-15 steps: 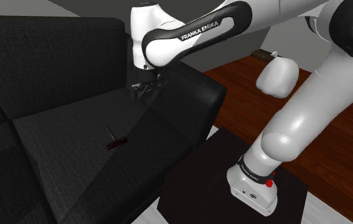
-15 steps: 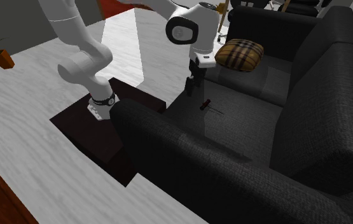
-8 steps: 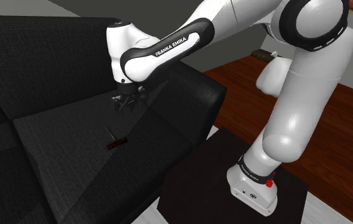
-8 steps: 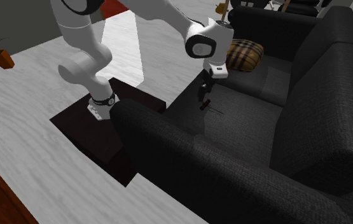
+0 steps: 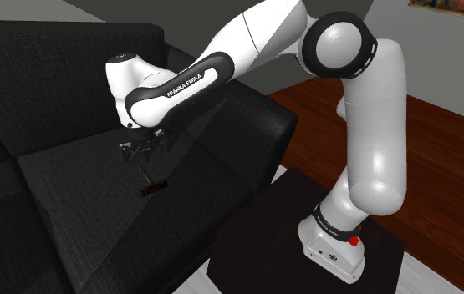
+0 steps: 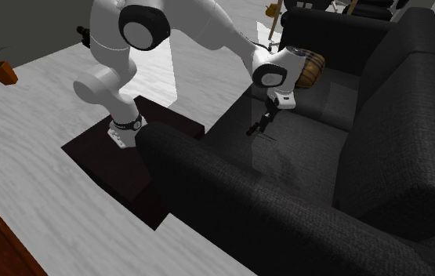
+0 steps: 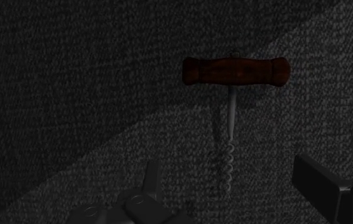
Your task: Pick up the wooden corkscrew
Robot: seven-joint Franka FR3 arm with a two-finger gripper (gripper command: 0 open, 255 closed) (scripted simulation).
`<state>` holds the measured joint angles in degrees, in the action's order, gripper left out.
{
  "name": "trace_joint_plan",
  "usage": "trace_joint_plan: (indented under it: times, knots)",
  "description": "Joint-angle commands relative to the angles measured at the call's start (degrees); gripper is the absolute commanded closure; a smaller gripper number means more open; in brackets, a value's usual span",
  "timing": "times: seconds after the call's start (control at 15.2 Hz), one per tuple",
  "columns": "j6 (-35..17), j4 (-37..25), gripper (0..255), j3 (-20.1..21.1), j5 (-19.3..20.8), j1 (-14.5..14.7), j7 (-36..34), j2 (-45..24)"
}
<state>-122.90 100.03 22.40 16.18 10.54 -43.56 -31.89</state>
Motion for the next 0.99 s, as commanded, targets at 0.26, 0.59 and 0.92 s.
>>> trace_joint_plan:
  times: [0.26,0.59,0.92]
  knots:
    - [-1.5,-4.4,0,-1.3,1.6,2.0,-1.7,-6.4]
    - [-3.3,-4.4,0,-1.8,2.3,2.4,-2.1,-8.2]
    - [-3.2,-4.6,255,-1.9,2.3,2.4,-2.0,-8.3]
